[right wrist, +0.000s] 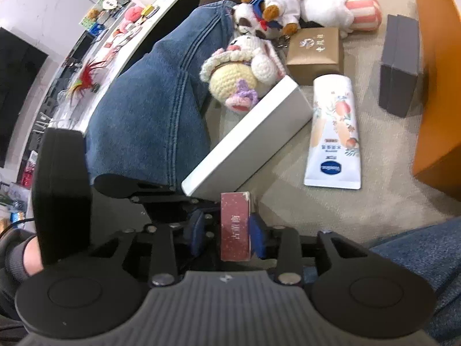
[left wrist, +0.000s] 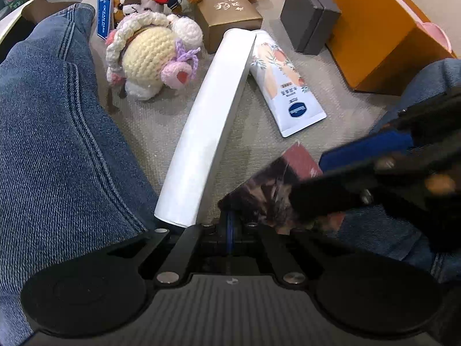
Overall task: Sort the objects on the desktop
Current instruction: 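Carry the card box with the right tool toward the orange box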
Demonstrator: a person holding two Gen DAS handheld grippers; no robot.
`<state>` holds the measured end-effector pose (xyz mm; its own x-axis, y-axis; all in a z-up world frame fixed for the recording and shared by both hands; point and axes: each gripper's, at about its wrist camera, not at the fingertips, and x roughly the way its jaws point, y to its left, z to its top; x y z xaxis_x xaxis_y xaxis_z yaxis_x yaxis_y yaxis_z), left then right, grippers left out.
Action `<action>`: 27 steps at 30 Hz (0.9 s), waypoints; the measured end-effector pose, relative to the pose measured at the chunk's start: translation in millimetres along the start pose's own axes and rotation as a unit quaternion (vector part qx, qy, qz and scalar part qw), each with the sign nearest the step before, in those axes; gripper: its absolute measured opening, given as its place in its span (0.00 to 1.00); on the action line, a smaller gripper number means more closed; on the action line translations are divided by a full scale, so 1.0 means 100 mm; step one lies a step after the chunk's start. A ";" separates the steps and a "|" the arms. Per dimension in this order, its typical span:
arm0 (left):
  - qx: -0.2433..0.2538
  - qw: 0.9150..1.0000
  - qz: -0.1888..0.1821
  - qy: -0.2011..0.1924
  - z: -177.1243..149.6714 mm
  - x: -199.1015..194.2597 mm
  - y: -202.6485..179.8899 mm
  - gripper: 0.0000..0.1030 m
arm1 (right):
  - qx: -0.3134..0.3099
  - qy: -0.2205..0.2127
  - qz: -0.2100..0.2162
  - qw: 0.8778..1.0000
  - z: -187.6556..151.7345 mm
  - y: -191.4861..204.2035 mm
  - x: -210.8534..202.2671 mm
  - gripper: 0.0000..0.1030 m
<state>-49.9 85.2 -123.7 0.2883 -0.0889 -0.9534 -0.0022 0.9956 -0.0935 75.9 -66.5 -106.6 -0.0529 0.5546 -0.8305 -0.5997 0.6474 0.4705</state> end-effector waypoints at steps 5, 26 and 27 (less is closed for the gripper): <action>0.003 1.000 0.012 0.002 -0.08 -0.04 0.02 0.00 | 0.010 0.002 0.021 1.000 -0.04 -0.03 0.01 0.16; -0.014 1.000 -0.010 -0.025 0.07 0.03 -0.14 0.00 | 0.012 -0.024 -0.007 1.000 -0.18 0.13 0.05 0.34; -0.014 0.999 -0.012 -0.027 0.07 0.03 -0.15 0.00 | 0.016 -0.022 -0.006 1.000 -0.18 0.13 0.05 0.34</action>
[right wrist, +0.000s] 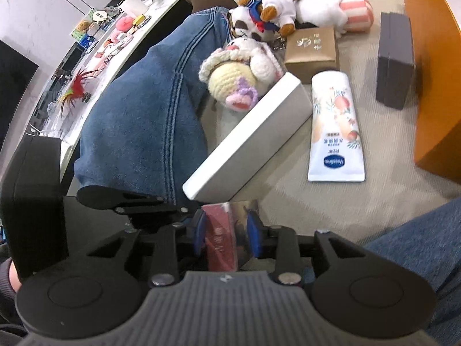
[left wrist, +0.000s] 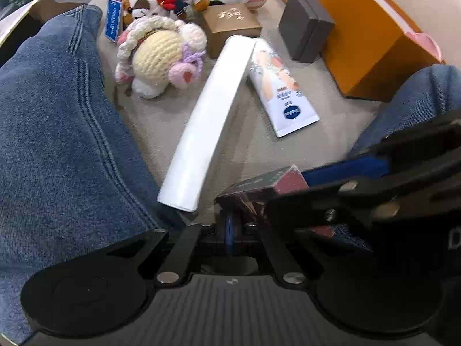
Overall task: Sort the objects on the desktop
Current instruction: 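Carry the card box with the right tool toward the orange box, then lower the card box into the orange box beside the wallet, then grasp the dark grey box with the left tool while the right tool releases the card box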
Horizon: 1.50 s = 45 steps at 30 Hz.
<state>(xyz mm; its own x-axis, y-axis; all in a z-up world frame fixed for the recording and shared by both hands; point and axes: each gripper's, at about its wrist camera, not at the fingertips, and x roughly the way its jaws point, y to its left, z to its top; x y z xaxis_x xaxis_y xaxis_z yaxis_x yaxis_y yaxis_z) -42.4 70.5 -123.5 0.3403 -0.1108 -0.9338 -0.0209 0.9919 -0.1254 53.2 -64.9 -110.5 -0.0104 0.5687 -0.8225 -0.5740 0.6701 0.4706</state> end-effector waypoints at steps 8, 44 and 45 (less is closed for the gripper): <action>0.005 1.000 -0.006 0.000 0.01 0.03 -0.03 0.00 | 0.023 0.018 -0.040 0.999 -0.06 -0.06 0.11 0.24; 0.075 0.997 -0.036 -0.004 2.33 0.30 -0.88 0.55 | 0.118 -0.133 -0.190 0.965 0.56 -1.38 -2.05 0.23; 0.074 0.997 -0.032 0.003 2.34 0.35 -0.89 0.55 | 0.119 -0.122 -0.191 0.967 0.56 -1.42 -2.01 0.23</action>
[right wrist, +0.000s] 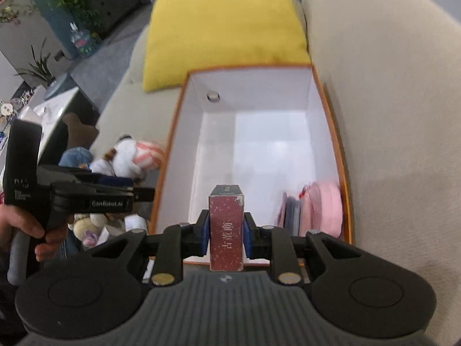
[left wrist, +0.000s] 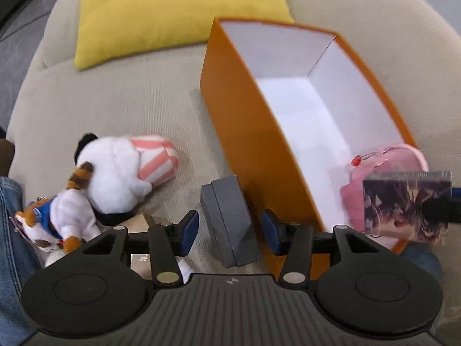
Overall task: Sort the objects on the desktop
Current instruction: 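Grasp the dark grey box with the left tool while the right tool releases the card box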
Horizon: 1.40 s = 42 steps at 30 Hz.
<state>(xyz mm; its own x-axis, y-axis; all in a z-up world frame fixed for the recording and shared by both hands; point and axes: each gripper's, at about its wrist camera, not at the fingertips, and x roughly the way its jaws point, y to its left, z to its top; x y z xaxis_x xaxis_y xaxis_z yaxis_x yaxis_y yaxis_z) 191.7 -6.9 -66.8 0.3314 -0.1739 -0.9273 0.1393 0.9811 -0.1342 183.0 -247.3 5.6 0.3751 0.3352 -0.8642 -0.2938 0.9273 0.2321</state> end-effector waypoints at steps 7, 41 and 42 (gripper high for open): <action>-0.022 0.999 0.004 0.023 0.04 0.19 0.11 0.54 | -0.014 0.056 -0.041 0.997 0.05 -0.10 0.36 0.23; 0.021 0.995 -0.074 -0.064 0.17 -0.75 -0.73 0.37 | -0.050 0.127 -0.040 0.990 0.22 -0.17 0.69 0.24; 0.024 0.996 -0.072 -0.056 0.17 -0.67 -0.80 0.37 | -0.048 0.117 -0.035 0.991 0.22 -0.18 0.64 0.24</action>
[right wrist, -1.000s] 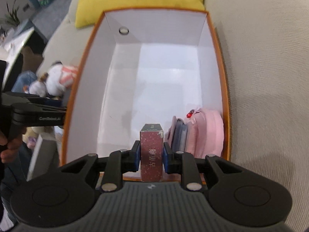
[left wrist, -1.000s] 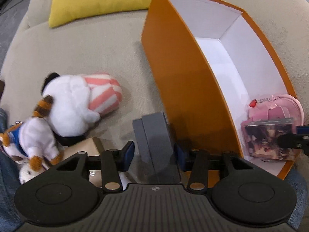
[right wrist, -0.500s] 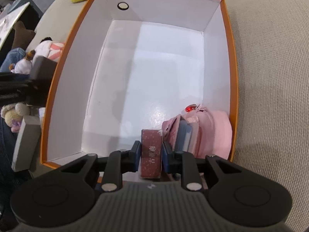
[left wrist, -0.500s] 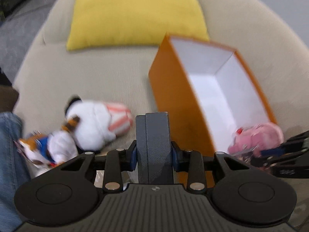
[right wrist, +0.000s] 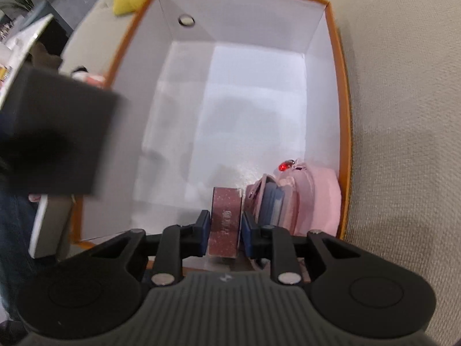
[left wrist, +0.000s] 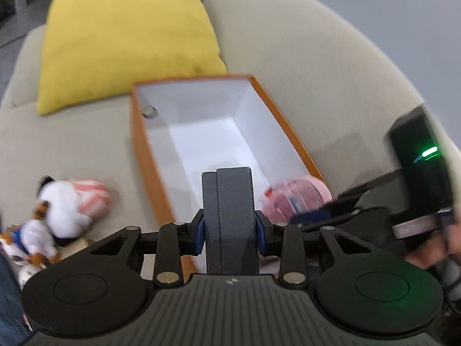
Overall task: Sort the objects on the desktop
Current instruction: 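Grasp the dark grey box with the left tool while the right tool releases the card box, then carry the dark grey box into the orange box and open the left tool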
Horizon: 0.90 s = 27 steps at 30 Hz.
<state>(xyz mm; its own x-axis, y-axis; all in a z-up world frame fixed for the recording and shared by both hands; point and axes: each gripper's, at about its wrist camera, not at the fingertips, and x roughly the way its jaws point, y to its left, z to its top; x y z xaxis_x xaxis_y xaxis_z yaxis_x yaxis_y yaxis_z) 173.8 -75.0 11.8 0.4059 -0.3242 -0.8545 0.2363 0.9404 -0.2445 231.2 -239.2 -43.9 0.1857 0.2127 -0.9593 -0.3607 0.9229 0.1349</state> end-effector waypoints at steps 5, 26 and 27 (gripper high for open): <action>-0.008 0.999 0.026 0.044 -0.01 0.47 -0.13 0.37 | 0.004 -0.059 -0.011 0.998 -0.12 -0.07 -0.30 0.25; -0.110 0.985 -0.016 0.130 -0.16 1.07 0.03 0.45 | 0.043 -0.084 -0.011 0.995 -0.16 -0.36 -0.25 0.28; -0.112 0.985 -0.018 0.130 -0.16 1.07 0.04 0.46 | 0.043 -0.085 -0.011 0.995 -0.16 -0.36 -0.26 0.28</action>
<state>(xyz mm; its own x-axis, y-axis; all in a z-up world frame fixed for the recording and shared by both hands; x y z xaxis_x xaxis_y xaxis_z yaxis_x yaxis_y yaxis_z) 203.6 -103.9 -87.9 0.1544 -0.3486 -0.9245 0.0349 0.9370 -0.3475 224.7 -282.9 -28.2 0.3468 0.2358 -0.9078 -0.2771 0.9504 0.1410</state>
